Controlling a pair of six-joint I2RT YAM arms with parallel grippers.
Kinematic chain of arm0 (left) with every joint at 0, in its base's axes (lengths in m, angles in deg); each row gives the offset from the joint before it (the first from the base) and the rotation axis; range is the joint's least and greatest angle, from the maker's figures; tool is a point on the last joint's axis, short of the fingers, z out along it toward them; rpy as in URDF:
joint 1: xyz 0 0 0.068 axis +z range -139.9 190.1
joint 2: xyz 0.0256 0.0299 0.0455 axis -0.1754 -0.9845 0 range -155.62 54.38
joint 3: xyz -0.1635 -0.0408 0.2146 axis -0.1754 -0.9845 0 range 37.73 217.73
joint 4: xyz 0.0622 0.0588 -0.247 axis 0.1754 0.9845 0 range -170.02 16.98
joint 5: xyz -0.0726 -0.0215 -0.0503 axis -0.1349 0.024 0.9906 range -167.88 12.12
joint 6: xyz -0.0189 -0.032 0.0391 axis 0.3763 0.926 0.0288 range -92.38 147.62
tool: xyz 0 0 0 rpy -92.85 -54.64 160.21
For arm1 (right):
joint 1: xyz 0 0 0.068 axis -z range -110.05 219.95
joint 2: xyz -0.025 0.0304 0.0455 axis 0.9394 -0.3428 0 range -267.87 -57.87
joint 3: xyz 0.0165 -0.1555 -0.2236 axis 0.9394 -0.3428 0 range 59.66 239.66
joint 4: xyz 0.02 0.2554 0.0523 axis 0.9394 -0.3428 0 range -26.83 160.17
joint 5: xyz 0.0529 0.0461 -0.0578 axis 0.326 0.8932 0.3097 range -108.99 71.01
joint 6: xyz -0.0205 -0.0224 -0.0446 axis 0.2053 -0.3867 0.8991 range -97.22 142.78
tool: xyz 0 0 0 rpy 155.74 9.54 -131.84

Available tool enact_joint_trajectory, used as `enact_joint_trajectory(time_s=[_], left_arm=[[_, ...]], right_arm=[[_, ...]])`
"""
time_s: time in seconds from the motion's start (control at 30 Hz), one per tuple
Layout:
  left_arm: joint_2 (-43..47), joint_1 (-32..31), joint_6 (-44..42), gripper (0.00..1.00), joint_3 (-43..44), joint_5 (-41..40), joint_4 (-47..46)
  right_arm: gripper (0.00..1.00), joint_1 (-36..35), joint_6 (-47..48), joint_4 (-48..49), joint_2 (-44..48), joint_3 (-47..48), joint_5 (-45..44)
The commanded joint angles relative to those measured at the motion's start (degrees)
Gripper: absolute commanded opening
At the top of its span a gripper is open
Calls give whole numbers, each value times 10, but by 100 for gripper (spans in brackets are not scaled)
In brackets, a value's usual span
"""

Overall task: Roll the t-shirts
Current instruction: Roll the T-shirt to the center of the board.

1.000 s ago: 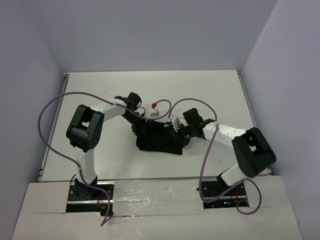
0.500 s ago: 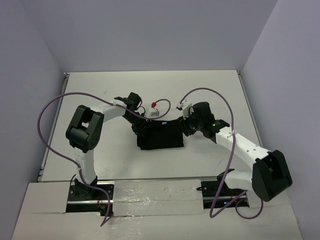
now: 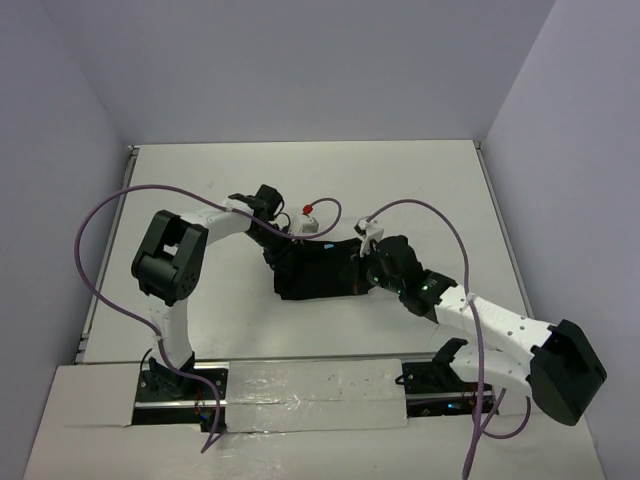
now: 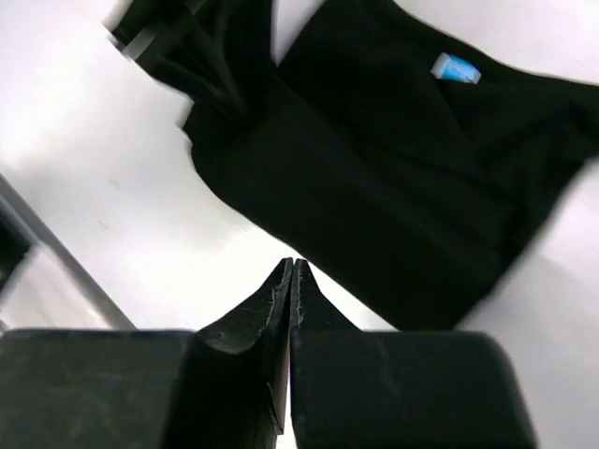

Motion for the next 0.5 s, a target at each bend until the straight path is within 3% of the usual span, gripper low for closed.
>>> enact_joint_trajectory(time_s=[0.0,0.2,0.43,0.47], left_arm=[[13,1,-2,41,0,-25,-22],[16,-1,-10,45,6,-45,-20],[26,-1,-29,53,13,-94,-25],[29,-2,-30,59,10,-95,-25]], right_arm=[[1,-14,-91,130,-24,-16,-38],[0,18,-167,172,-135,-24,-83],[0,46,-200,140,-232,-21,-90],[0,48,-201,138,-238,-19,-88]])
